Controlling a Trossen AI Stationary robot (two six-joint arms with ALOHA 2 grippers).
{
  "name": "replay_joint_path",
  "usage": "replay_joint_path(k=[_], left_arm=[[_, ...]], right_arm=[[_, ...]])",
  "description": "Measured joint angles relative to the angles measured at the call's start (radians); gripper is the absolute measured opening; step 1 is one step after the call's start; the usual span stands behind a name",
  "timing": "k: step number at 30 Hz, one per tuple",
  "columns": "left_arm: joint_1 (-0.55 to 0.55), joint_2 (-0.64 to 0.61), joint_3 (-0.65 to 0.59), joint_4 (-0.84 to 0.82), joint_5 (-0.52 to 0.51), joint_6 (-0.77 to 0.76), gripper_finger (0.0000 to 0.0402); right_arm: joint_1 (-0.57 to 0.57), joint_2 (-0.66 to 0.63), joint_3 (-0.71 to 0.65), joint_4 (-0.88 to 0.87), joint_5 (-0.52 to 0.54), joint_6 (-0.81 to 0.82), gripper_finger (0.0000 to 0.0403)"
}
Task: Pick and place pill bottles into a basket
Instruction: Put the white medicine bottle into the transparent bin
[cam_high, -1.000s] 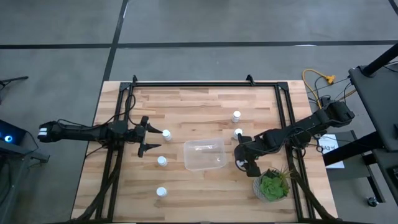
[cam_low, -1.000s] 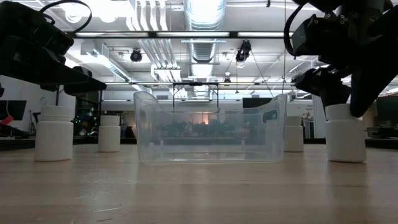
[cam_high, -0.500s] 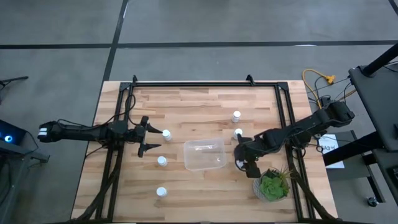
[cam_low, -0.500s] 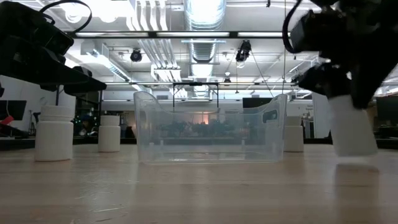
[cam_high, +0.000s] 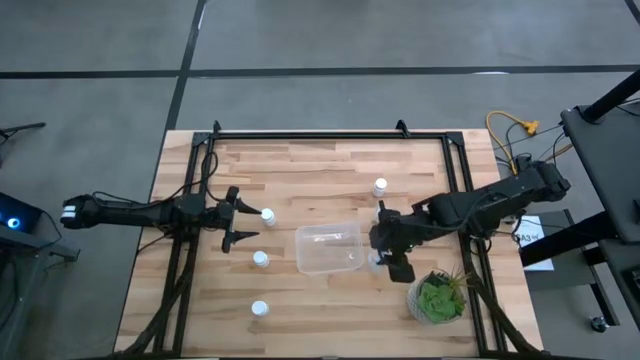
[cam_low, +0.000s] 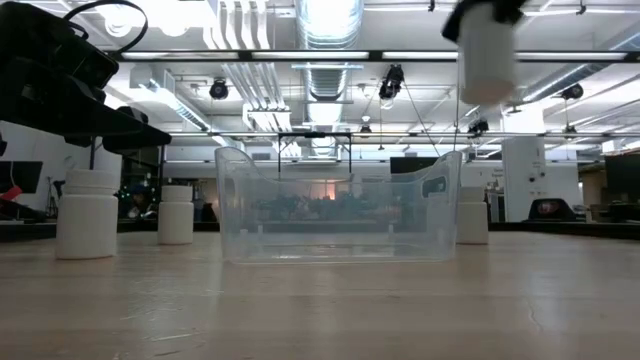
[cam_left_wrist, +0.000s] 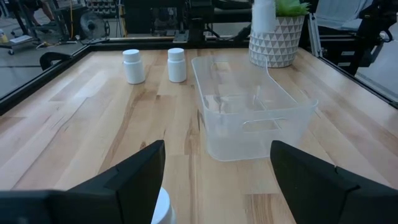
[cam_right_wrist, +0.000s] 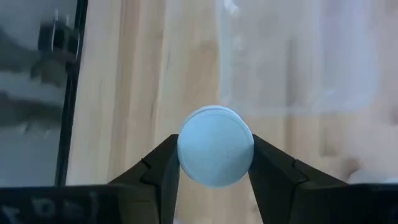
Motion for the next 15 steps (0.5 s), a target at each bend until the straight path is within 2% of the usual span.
replay_joint_path(k=[4, 11, 15], left_arm=[[0.000, 0.000, 0.000, 0.000, 0.000, 0.000, 0.0274], [0.000, 0.000, 0.000, 0.000, 0.000, 0.000, 0.0274], [0.000, 0.000, 0.000, 0.000, 0.000, 0.000, 0.0274]], right_arm=[[-0.011, 0.065, 0.117, -0.045, 0.075, -0.022, 0.0144], [-0.036, 0.326, 0.371, -0.185, 0.121, -0.062, 0.0144], [-0.039, 0.440, 0.471, -0.253, 0.123, -0.093, 0.0144]])
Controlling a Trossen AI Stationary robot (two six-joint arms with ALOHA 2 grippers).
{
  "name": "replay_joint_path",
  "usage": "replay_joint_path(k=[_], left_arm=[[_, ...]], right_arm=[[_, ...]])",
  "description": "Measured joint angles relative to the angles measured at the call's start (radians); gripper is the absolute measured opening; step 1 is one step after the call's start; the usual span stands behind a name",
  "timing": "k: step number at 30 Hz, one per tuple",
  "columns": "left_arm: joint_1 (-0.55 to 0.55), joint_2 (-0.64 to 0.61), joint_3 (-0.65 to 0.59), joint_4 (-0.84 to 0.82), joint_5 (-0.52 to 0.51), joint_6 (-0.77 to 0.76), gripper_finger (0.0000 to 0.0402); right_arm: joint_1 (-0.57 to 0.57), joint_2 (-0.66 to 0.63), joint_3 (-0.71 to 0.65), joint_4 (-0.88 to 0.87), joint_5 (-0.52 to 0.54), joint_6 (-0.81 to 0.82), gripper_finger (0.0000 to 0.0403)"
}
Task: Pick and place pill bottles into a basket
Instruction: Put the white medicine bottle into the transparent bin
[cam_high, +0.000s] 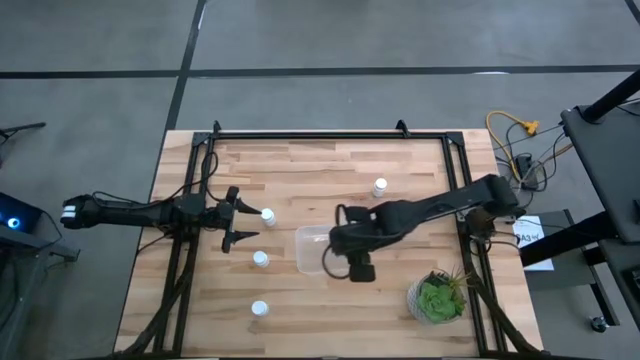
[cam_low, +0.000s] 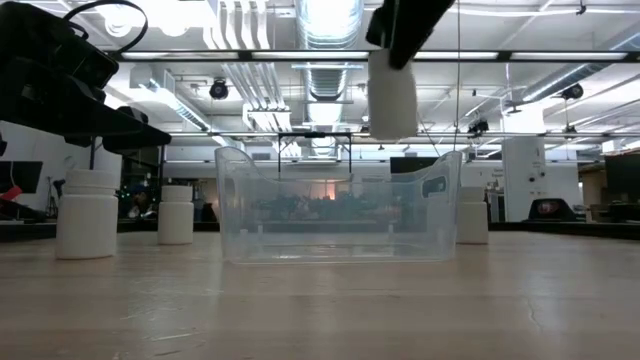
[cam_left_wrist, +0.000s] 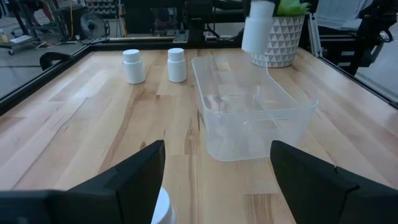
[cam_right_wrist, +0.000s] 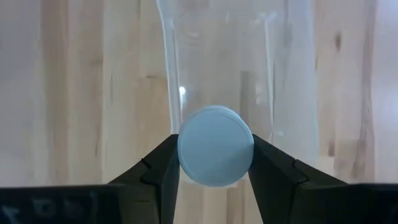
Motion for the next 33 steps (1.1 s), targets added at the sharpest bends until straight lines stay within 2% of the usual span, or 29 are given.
replay_joint_path(k=[5, 10, 15, 21, 33], left_arm=[[0.000, 0.000, 0.000, 0.000, 0.000, 0.000, 0.0274], [0.000, 0.000, 0.000, 0.000, 0.000, 0.000, 0.0274], [0.000, 0.000, 0.000, 0.000, 0.000, 0.000, 0.0274], [0.000, 0.000, 0.000, 0.000, 0.000, 0.000, 0.0274], [0.000, 0.000, 0.000, 0.000, 0.000, 0.000, 0.0274]], right_arm=[[0.001, 0.043, 0.036, 0.007, 0.001, -0.023, 0.0144], [0.000, 0.031, -0.031, 0.058, 0.028, -0.018, 0.0144], [0.001, 0.026, -0.107, 0.091, 0.003, -0.018, 0.0144], [-0.006, 0.026, -0.118, 0.114, -0.002, -0.041, 0.0144], [-0.040, 0.026, -0.196, 0.233, -0.005, 0.059, 0.0144]])
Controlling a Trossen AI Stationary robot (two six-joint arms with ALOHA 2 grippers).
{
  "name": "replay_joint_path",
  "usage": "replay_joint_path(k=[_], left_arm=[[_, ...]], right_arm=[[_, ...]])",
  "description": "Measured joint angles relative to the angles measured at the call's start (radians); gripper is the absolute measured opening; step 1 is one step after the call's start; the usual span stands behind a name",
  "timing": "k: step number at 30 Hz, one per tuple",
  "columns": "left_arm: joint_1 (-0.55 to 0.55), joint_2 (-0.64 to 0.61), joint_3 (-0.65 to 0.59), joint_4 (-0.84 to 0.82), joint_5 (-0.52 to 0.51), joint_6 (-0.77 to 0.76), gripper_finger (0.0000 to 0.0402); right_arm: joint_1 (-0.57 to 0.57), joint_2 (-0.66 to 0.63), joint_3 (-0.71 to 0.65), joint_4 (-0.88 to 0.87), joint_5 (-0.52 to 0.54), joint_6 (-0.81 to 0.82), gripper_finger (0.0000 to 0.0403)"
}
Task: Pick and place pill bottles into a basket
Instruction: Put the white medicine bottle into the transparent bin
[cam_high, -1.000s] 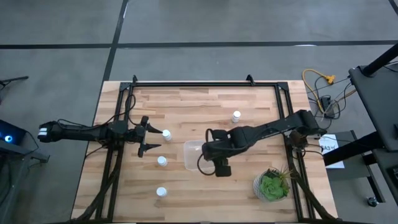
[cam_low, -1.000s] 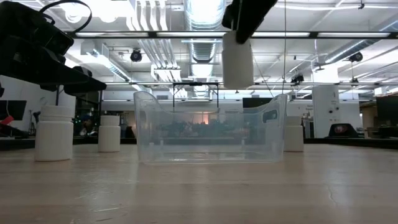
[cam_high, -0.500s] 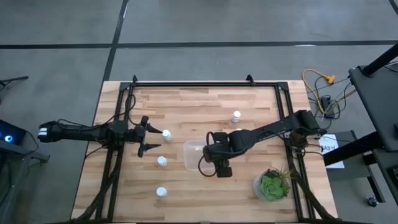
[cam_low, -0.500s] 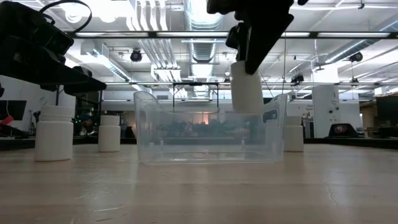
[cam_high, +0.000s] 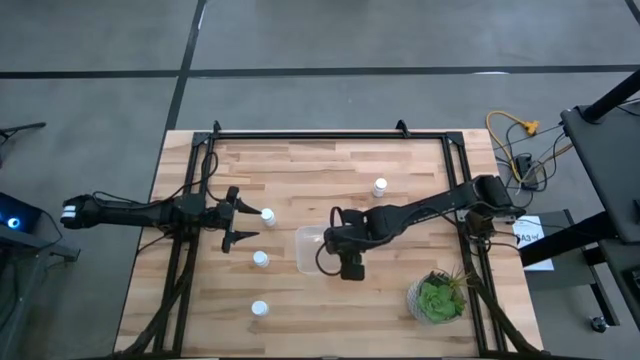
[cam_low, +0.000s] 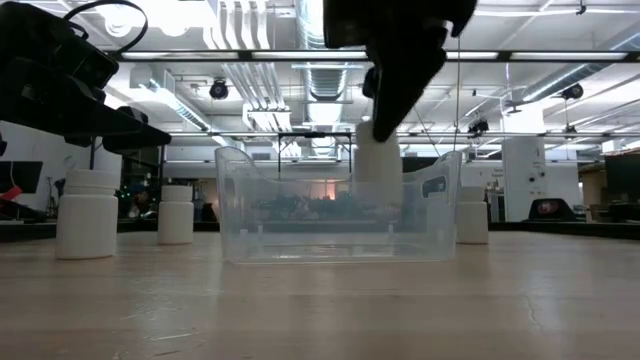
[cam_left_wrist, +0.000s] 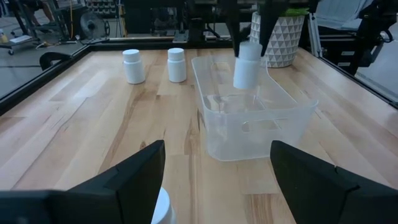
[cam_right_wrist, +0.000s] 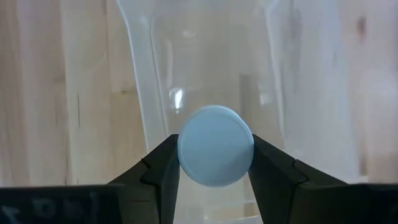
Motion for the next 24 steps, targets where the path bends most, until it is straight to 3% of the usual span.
replay_joint_path(k=[6, 24], left_arm=[[0.000, 0.000, 0.000, 0.000, 0.000, 0.000, 0.0274], [0.000, 0.000, 0.000, 0.000, 0.000, 0.000, 0.0274]], right_arm=[[0.003, -0.005, -0.062, 0.026, -0.004, 0.063, 0.0144], [0.028, -0.011, -0.063, 0.013, -0.011, 0.100, 0.0144]])
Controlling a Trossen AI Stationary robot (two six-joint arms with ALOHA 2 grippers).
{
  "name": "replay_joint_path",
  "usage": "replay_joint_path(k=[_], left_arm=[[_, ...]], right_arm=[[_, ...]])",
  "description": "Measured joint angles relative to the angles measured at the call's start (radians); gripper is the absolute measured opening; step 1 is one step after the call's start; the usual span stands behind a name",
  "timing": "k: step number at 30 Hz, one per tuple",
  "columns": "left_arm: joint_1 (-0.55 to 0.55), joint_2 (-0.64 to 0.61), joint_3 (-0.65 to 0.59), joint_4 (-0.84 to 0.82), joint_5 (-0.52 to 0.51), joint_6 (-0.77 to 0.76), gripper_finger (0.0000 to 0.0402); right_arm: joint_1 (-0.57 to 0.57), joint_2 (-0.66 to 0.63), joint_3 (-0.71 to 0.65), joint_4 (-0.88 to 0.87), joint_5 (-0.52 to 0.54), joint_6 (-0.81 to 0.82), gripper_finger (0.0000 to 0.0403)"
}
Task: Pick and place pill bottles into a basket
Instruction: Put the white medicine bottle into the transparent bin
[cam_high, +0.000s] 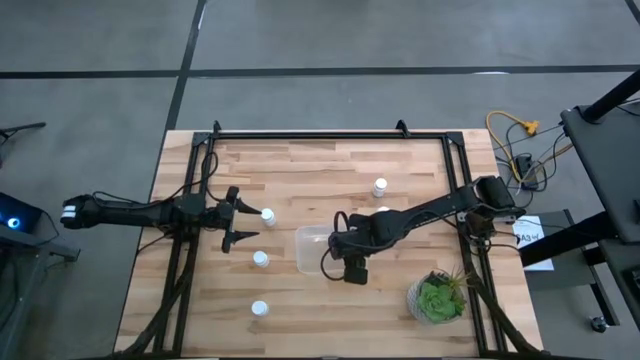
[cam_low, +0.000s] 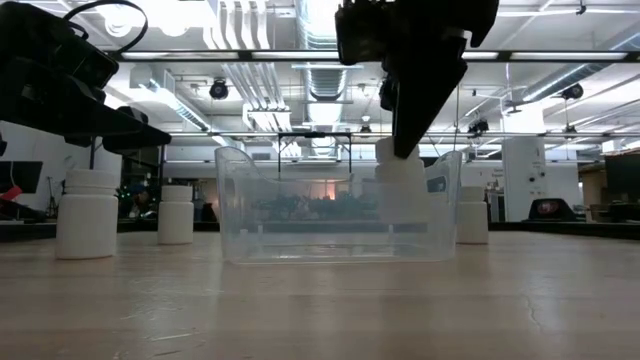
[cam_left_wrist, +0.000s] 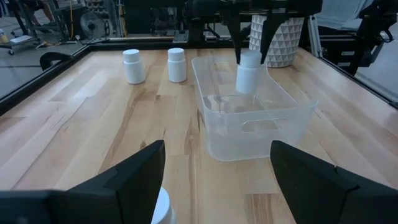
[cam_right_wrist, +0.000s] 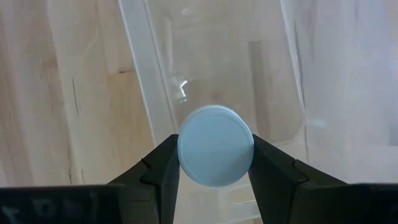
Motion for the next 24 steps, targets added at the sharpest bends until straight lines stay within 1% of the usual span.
replay_joint_path(k=[9, 14, 16, 24], left_arm=[[0.000, 0.000, 0.000, 0.000, 0.000, 0.000, 0.0274], [0.000, 0.000, 0.000, 0.000, 0.000, 0.000, 0.0274], [0.000, 0.000, 0.000, 0.000, 0.000, 0.000, 0.0274], [0.000, 0.000, 0.000, 0.000, 0.000, 0.000, 0.0274]], right_arm=[[0.006, 0.000, -0.002, -0.005, -0.004, 0.010, 0.0144], [0.006, 0.000, -0.015, -0.008, -0.004, 0.019, 0.0169], [0.006, 0.000, -0.020, -0.009, -0.004, 0.019, 0.0172], [0.005, 0.000, -0.028, -0.006, -0.023, 0.011, 0.0162]])
